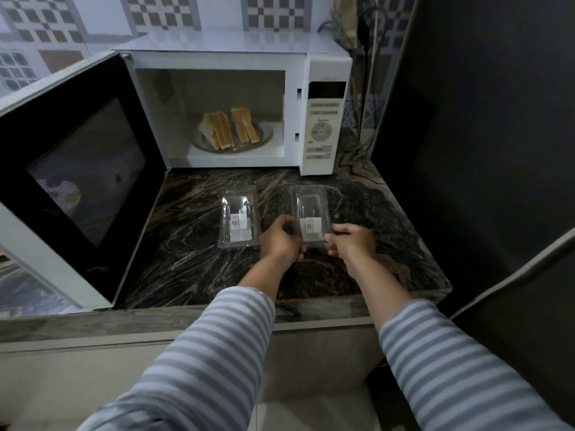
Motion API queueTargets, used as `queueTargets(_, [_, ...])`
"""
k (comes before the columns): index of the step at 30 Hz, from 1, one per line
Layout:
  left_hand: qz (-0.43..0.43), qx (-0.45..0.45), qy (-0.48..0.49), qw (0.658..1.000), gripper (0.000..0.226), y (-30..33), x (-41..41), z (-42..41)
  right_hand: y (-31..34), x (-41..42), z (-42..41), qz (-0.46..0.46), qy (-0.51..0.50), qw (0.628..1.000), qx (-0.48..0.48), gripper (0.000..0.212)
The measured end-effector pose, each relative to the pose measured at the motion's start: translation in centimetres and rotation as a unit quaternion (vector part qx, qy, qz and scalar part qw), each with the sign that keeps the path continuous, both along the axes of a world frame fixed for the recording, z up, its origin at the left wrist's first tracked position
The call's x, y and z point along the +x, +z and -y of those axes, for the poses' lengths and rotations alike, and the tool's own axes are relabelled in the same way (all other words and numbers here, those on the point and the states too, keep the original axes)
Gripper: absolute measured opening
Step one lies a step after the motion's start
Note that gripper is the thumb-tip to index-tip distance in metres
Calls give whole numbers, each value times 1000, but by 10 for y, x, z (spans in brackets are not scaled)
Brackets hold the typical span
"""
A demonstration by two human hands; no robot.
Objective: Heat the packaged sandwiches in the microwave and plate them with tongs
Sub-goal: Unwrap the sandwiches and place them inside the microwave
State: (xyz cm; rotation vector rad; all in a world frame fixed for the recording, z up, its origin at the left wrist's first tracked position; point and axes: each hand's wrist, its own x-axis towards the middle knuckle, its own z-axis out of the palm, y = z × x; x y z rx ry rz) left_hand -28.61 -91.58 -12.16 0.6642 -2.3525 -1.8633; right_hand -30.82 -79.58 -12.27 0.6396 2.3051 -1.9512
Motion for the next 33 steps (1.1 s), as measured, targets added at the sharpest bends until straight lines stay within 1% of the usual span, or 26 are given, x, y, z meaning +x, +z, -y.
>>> queueTargets(2, [3, 8, -6, 1000, 39, -2, -2, -1, -1, 0, 2, -17, 1, 1000, 19, 32])
queueTargets(4, [6, 11, -8, 1000, 43, -3, -4, -2, -2, 0, 4, -34, 4, 998, 49, 36])
queueTargets(6, [9, 12, -11, 1000, 42, -4, -4, -1, -3, 0, 5, -38, 14, 997, 71, 34])
queueTargets(13, [20, -2, -30, 999, 35, -3, -6, 1, 4, -5, -1, -6, 46, 995, 88, 33])
queueTargets(14, [19, -33, -42, 998, 33, -1, -4, 3, 5, -4, 0, -3, 51, 995, 89, 33])
queueTargets(15, [20, -98, -66, 993, 29, 3, -1, 6, 6, -4, 0, -3, 55, 993, 100, 31])
queueTargets(16, [25, -179, -85, 980, 27, 7, 1, 9, 7, -4, 1, -6, 63, 989, 133, 27])
queueTargets(17, [27, -258, -89, 962, 27, 11, 4, 12, 9, -4, 2, -10, 77, 979, 187, 23])
queueTargets(18, [22, -317, -81, 945, 26, 15, 6, 14, 11, -3, 3, -12, 92, 965, 244, 21])
queueTargets(20, [-6, -373, -47, 926, 23, 23, 8, 18, 16, -3, 8, -20, 94, 943, 319, 25])
queueTargets(22, [-56, -396, -13, 917, 21, 27, 8, 24, 20, -5, 14, -47, 80, 938, 335, 34])
queueTargets(24, [-117, -418, 14, 901, 20, 27, 7, 33, 22, -8, 23, -90, 83, 943, 310, 47])
queueTargets(25, [-138, -440, 33, 887, 22, 26, 6, 39, 23, -9, 28, -109, 90, 944, 299, 54])
queueTargets(27, [-147, -493, 72, 854, 29, 24, 3, 52, 22, -12, 36, -135, 102, 940, 297, 65])
queueTargets(28, [-141, -500, 88, 850, 34, 22, 1, 58, 20, -15, 39, -141, 110, 936, 302, 69])
queueTargets(30, [-119, -483, 108, 861, 46, 19, -3, 69, 15, -19, 44, -138, 124, 934, 306, 72])
queueTargets(33, [-72, -429, 93, 895, 66, 7, -10, 83, 5, -22, 51, -142, 137, 929, 313, 71])
